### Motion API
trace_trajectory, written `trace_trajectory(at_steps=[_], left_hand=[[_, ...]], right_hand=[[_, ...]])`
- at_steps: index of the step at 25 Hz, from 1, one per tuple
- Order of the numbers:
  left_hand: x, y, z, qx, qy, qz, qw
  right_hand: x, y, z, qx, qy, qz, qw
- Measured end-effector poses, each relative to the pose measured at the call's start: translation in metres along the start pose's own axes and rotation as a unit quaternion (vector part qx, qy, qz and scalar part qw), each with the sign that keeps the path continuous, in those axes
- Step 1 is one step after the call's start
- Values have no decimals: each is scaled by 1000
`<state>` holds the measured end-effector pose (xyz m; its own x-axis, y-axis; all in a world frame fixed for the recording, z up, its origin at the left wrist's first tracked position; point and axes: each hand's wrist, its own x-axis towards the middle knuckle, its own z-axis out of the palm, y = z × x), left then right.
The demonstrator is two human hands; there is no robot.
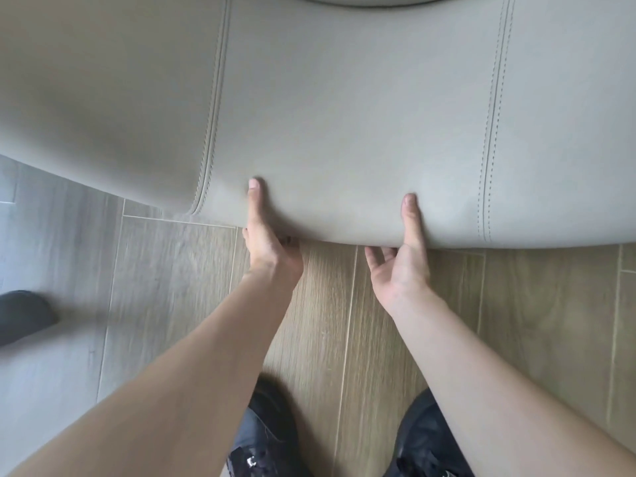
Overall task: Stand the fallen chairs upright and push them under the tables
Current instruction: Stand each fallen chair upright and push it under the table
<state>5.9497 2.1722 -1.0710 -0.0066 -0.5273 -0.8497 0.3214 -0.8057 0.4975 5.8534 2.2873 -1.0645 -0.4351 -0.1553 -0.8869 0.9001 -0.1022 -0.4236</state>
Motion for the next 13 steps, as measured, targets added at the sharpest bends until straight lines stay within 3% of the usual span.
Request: trace_trajectory(at_steps=[6, 13], left_hand=[[-19, 11, -4, 49, -15, -35, 998], [-128, 30, -8, 79, 23, -71, 994]], right_hand=[[-13, -18, -13, -29, 23, -7, 999], [-115, -67, -25, -71, 79, 9, 994]])
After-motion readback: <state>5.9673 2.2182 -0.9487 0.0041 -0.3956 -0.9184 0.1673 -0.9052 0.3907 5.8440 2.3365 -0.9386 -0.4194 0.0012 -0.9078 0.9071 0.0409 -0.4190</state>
